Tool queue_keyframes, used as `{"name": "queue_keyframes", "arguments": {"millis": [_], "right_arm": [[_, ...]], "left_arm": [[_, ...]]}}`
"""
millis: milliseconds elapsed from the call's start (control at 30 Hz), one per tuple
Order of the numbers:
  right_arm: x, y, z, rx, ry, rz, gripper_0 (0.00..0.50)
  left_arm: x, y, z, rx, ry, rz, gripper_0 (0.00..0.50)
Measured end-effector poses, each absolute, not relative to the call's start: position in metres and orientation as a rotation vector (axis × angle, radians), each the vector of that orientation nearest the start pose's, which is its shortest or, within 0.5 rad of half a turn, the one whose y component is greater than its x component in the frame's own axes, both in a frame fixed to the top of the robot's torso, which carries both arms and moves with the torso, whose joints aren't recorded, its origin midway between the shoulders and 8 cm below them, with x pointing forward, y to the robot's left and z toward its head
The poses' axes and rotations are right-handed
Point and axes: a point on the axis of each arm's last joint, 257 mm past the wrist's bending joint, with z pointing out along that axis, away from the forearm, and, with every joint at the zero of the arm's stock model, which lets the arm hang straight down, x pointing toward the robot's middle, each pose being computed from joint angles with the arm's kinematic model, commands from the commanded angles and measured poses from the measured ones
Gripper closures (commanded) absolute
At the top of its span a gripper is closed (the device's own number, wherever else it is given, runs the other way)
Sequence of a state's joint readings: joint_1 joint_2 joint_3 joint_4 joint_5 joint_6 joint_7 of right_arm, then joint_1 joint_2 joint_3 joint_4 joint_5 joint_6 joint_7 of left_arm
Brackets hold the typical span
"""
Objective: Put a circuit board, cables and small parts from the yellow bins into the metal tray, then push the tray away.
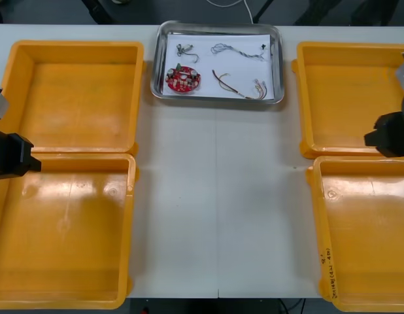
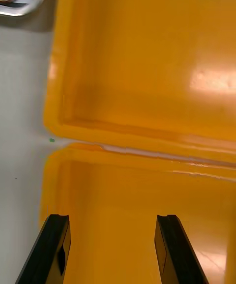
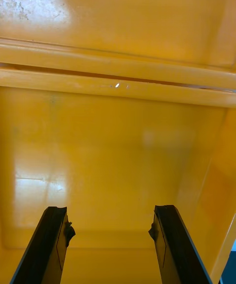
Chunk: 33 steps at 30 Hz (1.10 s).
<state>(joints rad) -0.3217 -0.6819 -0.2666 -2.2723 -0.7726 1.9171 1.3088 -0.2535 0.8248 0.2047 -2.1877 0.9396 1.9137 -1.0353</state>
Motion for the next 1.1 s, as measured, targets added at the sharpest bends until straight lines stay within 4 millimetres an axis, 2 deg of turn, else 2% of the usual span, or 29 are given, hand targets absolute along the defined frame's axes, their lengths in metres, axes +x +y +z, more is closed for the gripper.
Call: {"name": "queue_keyframes", "arguments": {"millis": [200,367,533,733,1100], "right_arm": [[0.408,-0.365,-0.123,0.043,2.550,0.070,0.000],[0.402,-0.386,-0.136,0.104,2.596,0.047,0.000],[0.387,-0.405,-0.162,0.153,2.666,0.022,0.000],[0.387,-0.416,-0.179,0.210,2.672,0.042,0.000],[0.407,-0.416,-0.176,0.204,2.600,0.040,0.000]], "left_arm": [[0.381,0.332,-0.155,-0.129,2.703,-0.100,0.000],[0.381,0.332,-0.155,-0.129,2.703,-0.100,0.000],[0.381,0.332,-0.155,-0.129,2.703,-0.100,0.000],[0.381,0.332,-0.155,-0.129,2.703,-0.100,0.000],[0.381,0.332,-0.155,-0.129,2.703,-0.100,0.000]]}}
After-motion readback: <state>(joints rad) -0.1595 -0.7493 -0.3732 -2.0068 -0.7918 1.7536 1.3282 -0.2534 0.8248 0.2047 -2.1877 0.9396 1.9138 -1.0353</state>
